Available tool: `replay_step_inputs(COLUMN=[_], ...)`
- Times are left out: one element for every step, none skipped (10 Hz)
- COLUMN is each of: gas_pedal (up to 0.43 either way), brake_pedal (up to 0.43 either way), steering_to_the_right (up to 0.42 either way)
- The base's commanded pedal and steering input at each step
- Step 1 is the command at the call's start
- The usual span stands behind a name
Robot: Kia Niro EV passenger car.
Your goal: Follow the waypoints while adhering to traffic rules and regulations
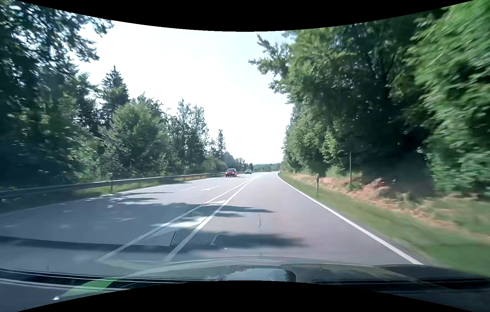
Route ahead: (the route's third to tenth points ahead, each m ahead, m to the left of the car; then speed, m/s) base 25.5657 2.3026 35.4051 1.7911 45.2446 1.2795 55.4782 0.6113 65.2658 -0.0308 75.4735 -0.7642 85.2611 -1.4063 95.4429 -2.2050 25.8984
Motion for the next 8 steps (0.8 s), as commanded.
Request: replay_step_inputs(gas_pedal=[0.189,0.189,0.189,0.189,0.197,0.197,0.197,0.189], brake_pedal=[0.000,0.000,0.000,0.000,0.000,0.000,0.000,0.000], steering_to_the_right=[0.004,0.004,0.004,0.004,0.004,0.004,0.004,0.004])
